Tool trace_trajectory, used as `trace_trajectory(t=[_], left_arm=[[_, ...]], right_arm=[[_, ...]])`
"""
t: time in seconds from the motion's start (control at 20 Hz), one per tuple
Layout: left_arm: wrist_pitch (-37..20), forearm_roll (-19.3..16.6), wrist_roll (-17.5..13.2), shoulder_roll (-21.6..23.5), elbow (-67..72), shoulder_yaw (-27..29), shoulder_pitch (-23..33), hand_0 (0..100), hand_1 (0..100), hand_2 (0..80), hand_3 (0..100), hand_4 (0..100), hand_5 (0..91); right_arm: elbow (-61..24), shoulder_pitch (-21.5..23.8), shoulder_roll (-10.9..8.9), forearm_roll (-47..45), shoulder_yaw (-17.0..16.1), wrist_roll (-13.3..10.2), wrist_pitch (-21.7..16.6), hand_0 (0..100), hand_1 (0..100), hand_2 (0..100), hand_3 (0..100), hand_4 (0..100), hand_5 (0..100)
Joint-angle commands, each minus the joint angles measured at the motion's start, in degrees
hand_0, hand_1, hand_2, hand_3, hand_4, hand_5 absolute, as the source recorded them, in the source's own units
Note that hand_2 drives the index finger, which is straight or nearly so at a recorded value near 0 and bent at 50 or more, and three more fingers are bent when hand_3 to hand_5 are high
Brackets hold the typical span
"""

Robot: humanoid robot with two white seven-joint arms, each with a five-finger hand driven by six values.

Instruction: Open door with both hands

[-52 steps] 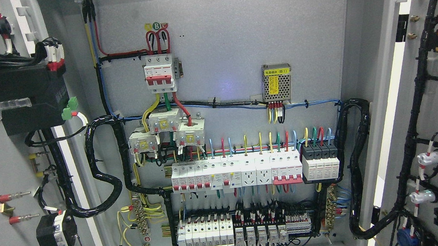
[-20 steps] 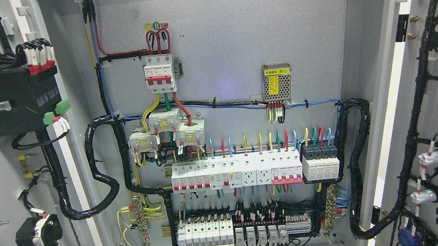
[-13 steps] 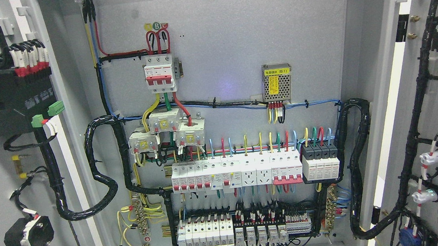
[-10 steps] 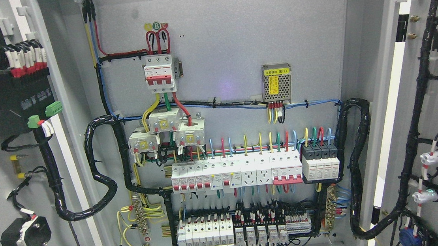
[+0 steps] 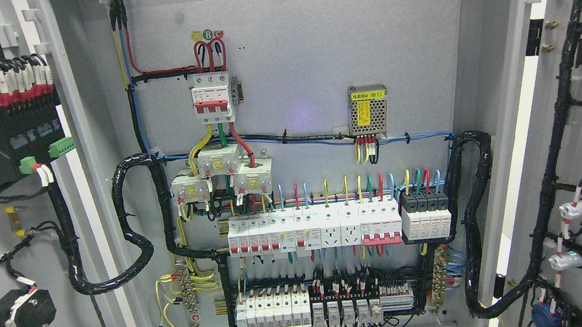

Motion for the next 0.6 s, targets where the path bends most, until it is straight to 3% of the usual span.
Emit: trace_trajectory(t=[0.0,0.2,0.35,0.55], left_arm=[[-3.7,2.2,0.0,3.4,4.8,3.7,0.1,0,0,0.0,0,3,0.0],[-3.6,3.2,0.0,4.1,7.1,5.2,-0.3,0,0,0.0,0,3,0.0],[-3.2,4.1,0.0,5.0,8.6,5.5,-1.0,0,0,0.0,0,3,0.0],[0.8,4.4,0.0,5.3,9.0,6.4,-2.0,0,0,0.0,0,3,0.0]], right_arm=[[0.1,0.0,0.99,-0.7,-0.6,0.1,-32.2,11,0,0,0,0,0],[0.1,-0.1,0.99,-0.8,-0.7,0.0,-32.2,11,0,0,0,0,0],[0.0,-0.2,2.13,-0.8,-1.4,0.0,-32.2,11,0,0,0,0,0],[0.0,-0.8,2.14,-0.8,-1.4,0.0,-32.2,11,0,0,0,0,0]])
